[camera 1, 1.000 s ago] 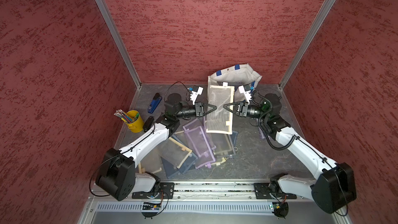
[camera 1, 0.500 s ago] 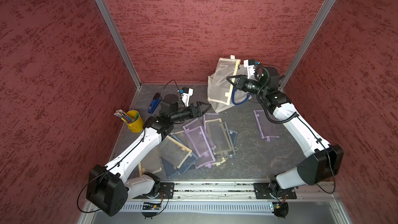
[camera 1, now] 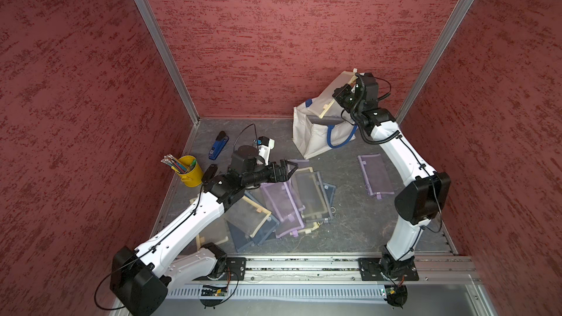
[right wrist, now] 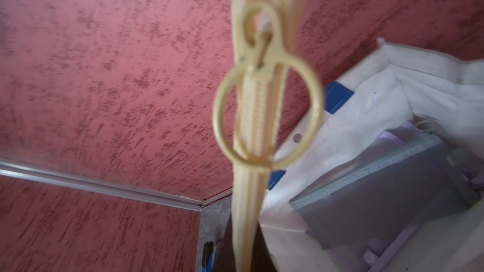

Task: Put the pencil pouch into the canvas bag
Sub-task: Place the pencil pouch in the canvas bag.

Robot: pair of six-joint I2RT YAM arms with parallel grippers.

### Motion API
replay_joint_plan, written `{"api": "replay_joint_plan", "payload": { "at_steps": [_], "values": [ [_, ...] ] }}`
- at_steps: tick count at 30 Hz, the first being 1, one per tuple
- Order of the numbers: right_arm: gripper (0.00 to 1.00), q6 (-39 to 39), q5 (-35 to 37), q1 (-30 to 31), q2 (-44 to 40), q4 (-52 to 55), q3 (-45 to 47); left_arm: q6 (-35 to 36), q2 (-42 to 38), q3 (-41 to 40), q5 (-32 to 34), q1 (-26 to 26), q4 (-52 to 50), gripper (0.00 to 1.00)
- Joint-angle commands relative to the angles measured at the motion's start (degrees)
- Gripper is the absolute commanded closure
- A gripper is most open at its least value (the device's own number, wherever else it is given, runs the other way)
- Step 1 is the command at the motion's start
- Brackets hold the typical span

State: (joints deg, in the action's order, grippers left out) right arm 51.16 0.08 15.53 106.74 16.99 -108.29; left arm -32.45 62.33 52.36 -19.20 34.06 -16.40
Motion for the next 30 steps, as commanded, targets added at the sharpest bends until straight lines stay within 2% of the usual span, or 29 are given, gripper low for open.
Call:
{"api": "replay_joint_plan", "payload": {
  "at_steps": [1, 8, 17, 21, 26, 30],
  "values": [
    [1.0, 4.72, 6.25, 0.02, 0.51, 0.42, 2.07, 1.28, 0.74, -0.54, 2.5, 1.72, 0.92, 0.01],
    [1.0, 5.7, 4.86, 0.2, 2.42, -0.56, 6.82, 1.06, 3.0, 0.17, 3.27, 4.67, 1.75, 0.0],
    [0.99, 4.99, 4.23, 0.2, 2.96, -2.04, 11.11, 0.5, 1.87, -0.57, 5.53, 5.05, 0.46, 0.01],
    [0.79, 3.5, 3.92, 0.12, 3.46, -1.32, 9.68, -0.63, 1.01, -1.42, 6.32, 5.05, 0.18, 0.01],
    [0.46, 0.25, 3.01, 0.12, 3.33, 2.06, 5.47, -3.33, 1.59, -0.74, 8.37, 4.34, -4.2, 0.01],
    [0.3, -2.99, 1.41, 0.11, 1.36, 2.57, 5.03, -6.35, 1.08, -1.57, 8.02, 3.39, -5.08, 0.0]
  ]
}}
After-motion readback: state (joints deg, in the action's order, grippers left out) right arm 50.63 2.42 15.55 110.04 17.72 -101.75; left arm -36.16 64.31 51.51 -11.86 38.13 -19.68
